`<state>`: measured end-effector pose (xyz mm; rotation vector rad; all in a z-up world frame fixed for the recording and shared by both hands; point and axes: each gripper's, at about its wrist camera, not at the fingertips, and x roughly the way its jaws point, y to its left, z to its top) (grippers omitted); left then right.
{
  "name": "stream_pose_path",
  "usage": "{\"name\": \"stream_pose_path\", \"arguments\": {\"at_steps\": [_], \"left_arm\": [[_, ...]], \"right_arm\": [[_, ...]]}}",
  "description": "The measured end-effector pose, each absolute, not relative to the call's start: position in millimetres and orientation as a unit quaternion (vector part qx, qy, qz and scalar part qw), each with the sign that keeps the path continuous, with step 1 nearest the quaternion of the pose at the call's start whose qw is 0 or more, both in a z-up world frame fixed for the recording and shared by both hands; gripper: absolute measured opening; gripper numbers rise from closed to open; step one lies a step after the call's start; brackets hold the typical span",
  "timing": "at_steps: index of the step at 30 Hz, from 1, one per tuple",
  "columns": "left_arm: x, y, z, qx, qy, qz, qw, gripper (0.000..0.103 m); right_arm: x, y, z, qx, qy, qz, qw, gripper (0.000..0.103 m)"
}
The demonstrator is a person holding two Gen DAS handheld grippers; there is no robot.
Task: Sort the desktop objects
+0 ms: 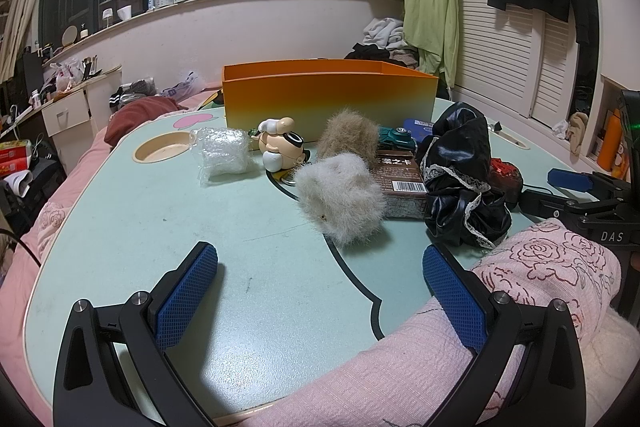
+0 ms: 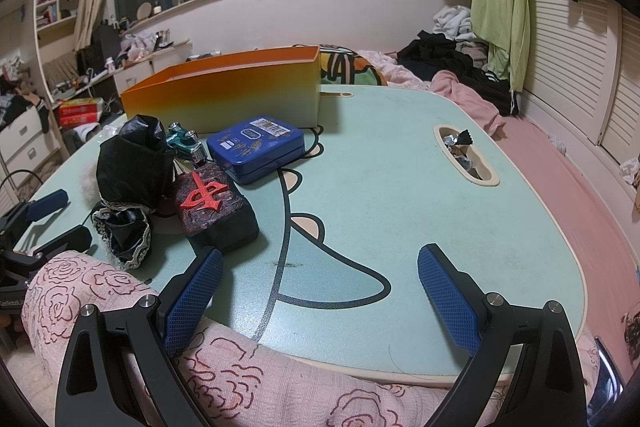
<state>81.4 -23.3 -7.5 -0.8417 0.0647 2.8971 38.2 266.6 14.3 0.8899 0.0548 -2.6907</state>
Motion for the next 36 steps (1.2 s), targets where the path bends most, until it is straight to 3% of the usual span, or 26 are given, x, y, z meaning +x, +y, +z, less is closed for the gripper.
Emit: {"name": "stream_pose_path", "arguments": {"at_steps": [18,24,26,30,36], "left_arm": [[83,-23,-8,-0.278,0.021,0.958,0.062,0.102],[84,-24,-8,-0.278,0.021,0.958,0.063,0.102],[85,-24,-9,-0.278,0.021,0.958,0.062,0.102],[85,-24,-9,-0.278,0.021,0.958,0.063,0.102],[85,-24,-9,-0.278,0.021,0.958,0.063,0.102]], "right_arm": [[38,269,14,0.307,0.013,-0.939,0.155,0.098],[50,292,23,0.261,-0.054,-0.947,0.18,0.098],[57,301,28,0.232,-0.077,-0.95,0.194,0.096],[61,301,33,0.213,-0.082,-0.951,0.207,0.08],[63,266,42,0.223,-0.013,-0.947,0.231,0.079]]}}
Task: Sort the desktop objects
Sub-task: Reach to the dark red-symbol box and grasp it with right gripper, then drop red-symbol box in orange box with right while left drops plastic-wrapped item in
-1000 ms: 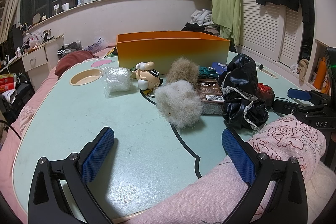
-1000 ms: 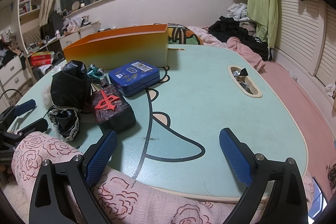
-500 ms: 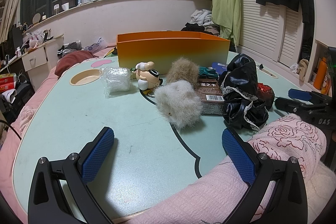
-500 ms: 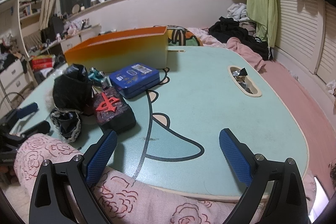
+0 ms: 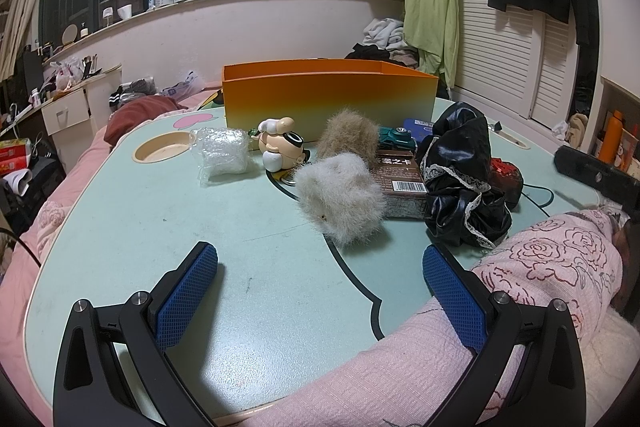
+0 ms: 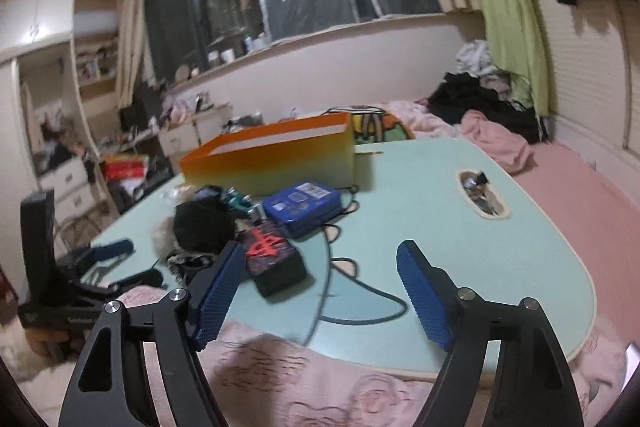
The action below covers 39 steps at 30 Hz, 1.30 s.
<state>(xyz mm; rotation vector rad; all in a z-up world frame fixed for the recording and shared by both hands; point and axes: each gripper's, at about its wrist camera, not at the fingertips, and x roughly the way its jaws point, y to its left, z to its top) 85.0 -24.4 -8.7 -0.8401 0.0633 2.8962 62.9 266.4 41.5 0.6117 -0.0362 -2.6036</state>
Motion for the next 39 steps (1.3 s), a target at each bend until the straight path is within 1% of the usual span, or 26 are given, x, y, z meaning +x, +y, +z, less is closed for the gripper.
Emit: {"name": "stream_pose_path", "arguments": {"at_steps": [2,3,8,9,10,11,13,17,21,25,28,29,31,32,33,35,37,39], "left_arm": [[85,-24,-9,-0.278,0.021,0.958,0.063,0.102],[85,-24,-9,-0.278,0.021,0.958,0.063,0.102],[85,-24,-9,-0.278,0.021,0.958,0.063,0.102],[85,-24,-9,-0.278,0.021,0.958,0.062,0.102],[85,-24,-9,-0.278,0.021,0.958,0.062,0.102],[85,-25,-9,-0.278,0.021,0.958,0.063,0.102],[85,-25,-9,-0.278,0.021,0.958,0.063,0.102],[86,-23,-9,-0.278,0.02,0.958,0.065,0.102],[85,-28,-6,-0.279,0.005,0.957,0.074,0.102],[80,-42,15,-0.272,-0.029,0.959,0.078,0.102],[68,-55,42,-0.25,-0.034,0.966,0.05,0.097],[62,-59,46,-0.251,-0.036,0.966,0.043,0.095],[43,-70,53,-0.264,-0.056,0.962,0.027,0.095],[35,-76,53,-0.272,-0.064,0.96,0.024,0.094],[27,-80,53,-0.279,-0.072,0.958,0.018,0.086],[4,-88,47,-0.307,-0.072,0.949,-0.011,0.078],[-14,-90,39,-0.335,-0.062,0.94,-0.023,0.076],[-32,-89,25,-0.379,-0.06,0.923,-0.003,0.076]], "right_arm": [[54,248,42,0.243,0.025,-0.944,0.22,0.078],[47,240,42,0.254,0.037,-0.941,0.22,0.075],[10,211,28,0.342,0.071,-0.908,0.23,0.072],[5,207,25,0.353,0.079,-0.904,0.229,0.067],[4,203,25,0.344,0.084,-0.907,0.228,0.051],[4,200,24,0.336,0.09,-0.909,0.228,0.038],[8,200,23,0.326,0.092,-0.914,0.224,0.038],[23,210,21,0.305,0.07,-0.921,0.233,0.038],[34,234,31,0.269,0.02,-0.935,0.229,0.038],[35,251,35,0.255,-0.024,-0.94,0.224,0.038],[33,253,34,0.263,-0.027,-0.937,0.228,0.038],[32,252,34,0.265,-0.025,-0.936,0.229,0.038],[35,252,34,0.265,-0.021,-0.936,0.23,0.038],[35,252,34,0.264,-0.021,-0.936,0.231,0.038],[34,252,34,0.265,-0.021,-0.936,0.232,0.038],[32,254,33,0.269,-0.022,-0.934,0.232,0.038],[32,255,32,0.27,-0.022,-0.934,0.234,0.038],[32,255,31,0.27,-0.019,-0.934,0.235,0.038]]}}
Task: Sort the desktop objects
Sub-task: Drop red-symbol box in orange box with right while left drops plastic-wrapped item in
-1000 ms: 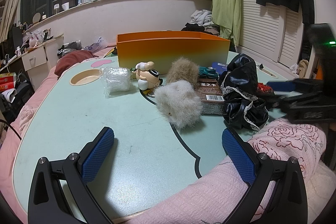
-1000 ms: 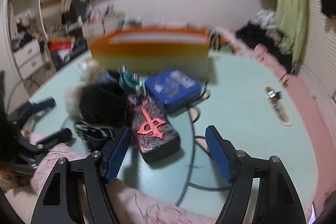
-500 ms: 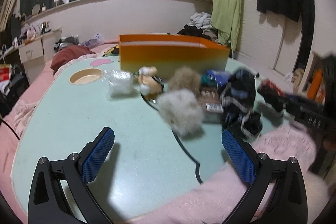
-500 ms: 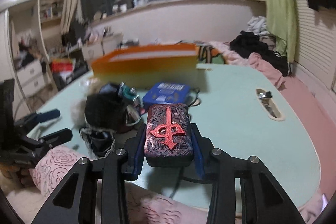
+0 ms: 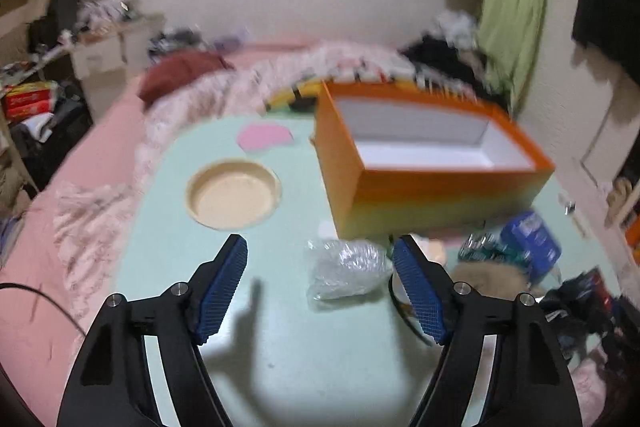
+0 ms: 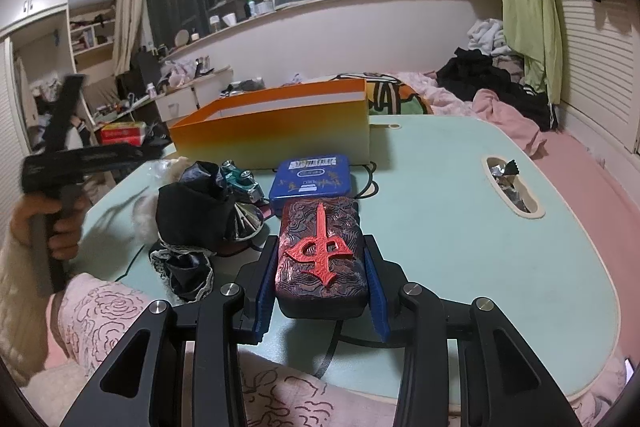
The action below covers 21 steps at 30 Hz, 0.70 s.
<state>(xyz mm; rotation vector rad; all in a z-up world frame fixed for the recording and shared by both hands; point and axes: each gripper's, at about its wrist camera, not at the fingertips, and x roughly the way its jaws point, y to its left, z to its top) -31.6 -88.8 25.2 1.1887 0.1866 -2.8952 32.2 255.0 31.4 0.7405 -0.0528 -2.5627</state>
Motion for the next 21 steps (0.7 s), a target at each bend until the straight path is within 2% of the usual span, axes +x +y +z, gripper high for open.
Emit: {"name": "stream_pose_path", "arguments": {"at_steps": [1,2,3,7,13,17,21], "left_arm": [[-35,-91,20,0.391,0.07,-0.918,-0.011,0.074],[-37,-93,16,0.4,0.08,-0.913,-0.023,0.05],[-39,-93,12,0.41,0.084,-0.908,-0.027,0.035],[-30,-97,12,0.395,0.09,-0.914,-0.024,0.034],[12,-107,44,0.304,0.089,-0.948,-0.014,0.034],[21,-90,80,0.263,0.086,-0.96,-0.05,0.034],[-8,-55,106,0.26,0.075,-0.959,-0.081,0.034]], "right_arm": [[32,255,31,0.271,-0.018,-0.933,0.235,0.038],[32,255,31,0.271,-0.018,-0.933,0.235,0.038],[32,255,31,0.271,-0.018,-0.934,0.234,0.038],[33,257,31,0.265,-0.019,-0.935,0.235,0.038],[37,256,42,0.248,-0.018,-0.937,0.245,0.038],[25,242,83,0.208,-0.012,-0.947,0.247,0.038],[-17,219,125,0.176,-0.011,-0.955,0.239,0.038]]}}
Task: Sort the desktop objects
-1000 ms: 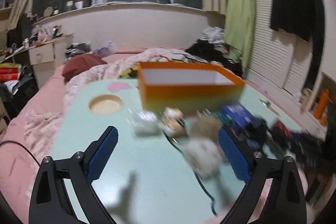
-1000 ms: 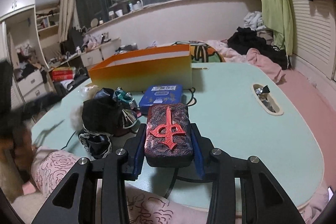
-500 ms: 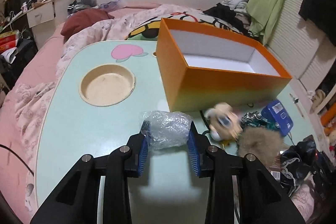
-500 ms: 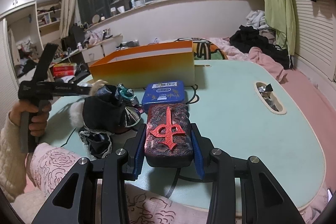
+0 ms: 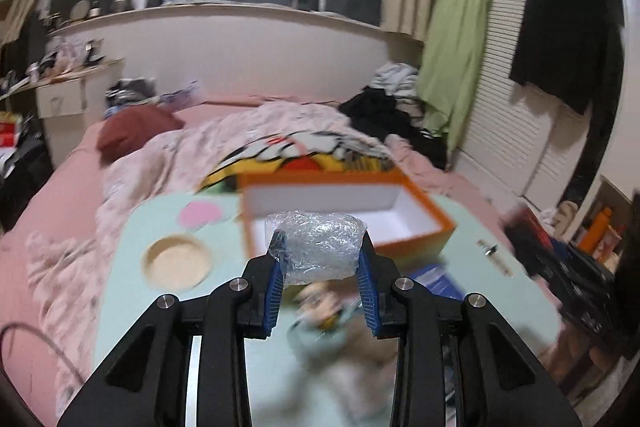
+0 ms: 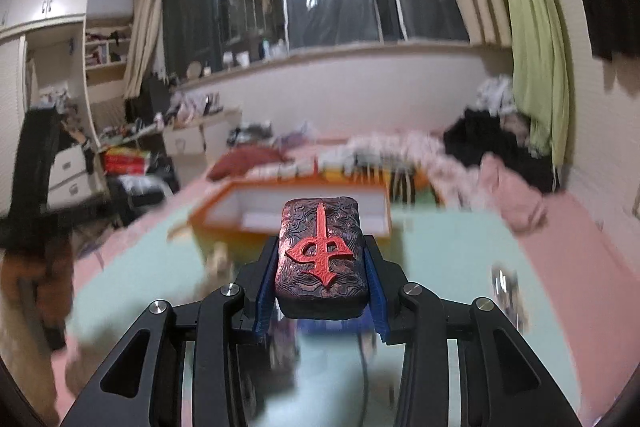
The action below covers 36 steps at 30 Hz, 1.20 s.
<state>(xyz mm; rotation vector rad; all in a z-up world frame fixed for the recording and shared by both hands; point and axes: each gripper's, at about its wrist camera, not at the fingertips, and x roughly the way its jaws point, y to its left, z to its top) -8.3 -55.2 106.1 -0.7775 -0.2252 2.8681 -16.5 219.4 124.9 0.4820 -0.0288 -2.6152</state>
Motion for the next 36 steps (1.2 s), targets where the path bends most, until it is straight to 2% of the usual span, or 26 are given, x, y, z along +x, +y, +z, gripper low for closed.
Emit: {"name": "stream_pose_path", "arguments": {"at_steps": [3,4,5,6,7,9,12,15,18,23,25,31,32,33,34,36], "left_arm": [[-52,-40,105,-0.289,-0.091,0.949,0.088,0.035],[-69,-38,99,-0.305,-0.103,0.943,0.081,0.036],[-81,-39,90,-0.319,-0.113,0.938,0.071,0.049],[-91,-39,81,-0.338,-0.12,0.931,0.059,0.069],[-100,-40,70,-0.357,-0.125,0.925,0.039,0.072],[-100,-33,61,-0.33,-0.079,0.941,0.001,0.08],[-102,-24,54,-0.338,-0.043,0.94,0.0,0.082],[-95,-30,60,-0.333,-0.067,0.94,0.018,0.082],[-68,-38,81,-0.285,-0.088,0.954,0.035,0.082],[-10,-41,99,-0.257,-0.069,0.962,0.064,0.082],[17,-38,86,-0.27,-0.048,0.957,0.092,0.082],[66,-46,20,-0.339,-0.001,0.937,0.081,0.082],[65,-46,10,-0.351,0.002,0.934,0.072,0.082],[64,-42,0,-0.34,0.018,0.938,0.06,0.088],[65,-36,-5,-0.322,0.035,0.945,0.044,0.091],[66,-34,-11,-0.299,0.018,0.953,0.036,0.092]], "right_arm": [[-65,200,133,0.182,-0.007,-0.96,0.213,0.039],[-74,196,129,0.185,-0.007,-0.96,0.21,0.042],[-88,190,121,0.197,0.0,-0.959,0.204,0.049],[-99,185,110,0.22,0.01,-0.956,0.193,0.074],[-107,182,101,0.244,0.014,-0.952,0.184,0.083],[-117,181,81,0.293,0.006,-0.937,0.192,0.083],[-108,181,75,0.275,0.023,-0.943,0.186,0.084],[-102,188,79,0.259,-0.003,-0.947,0.188,0.084],[-76,205,95,0.202,-0.036,-0.961,0.186,0.084],[-17,222,104,0.183,-0.047,-0.958,0.216,0.084],[4,226,97,0.199,-0.032,-0.954,0.223,0.084],[52,243,42,0.287,0.013,-0.934,0.214,0.084],[52,242,32,0.301,0.028,-0.932,0.2,0.086],[50,239,20,0.321,0.047,-0.927,0.188,0.091],[45,239,12,0.336,0.044,-0.921,0.194,0.096],[39,248,8,0.332,0.018,-0.922,0.198,0.102]]}}
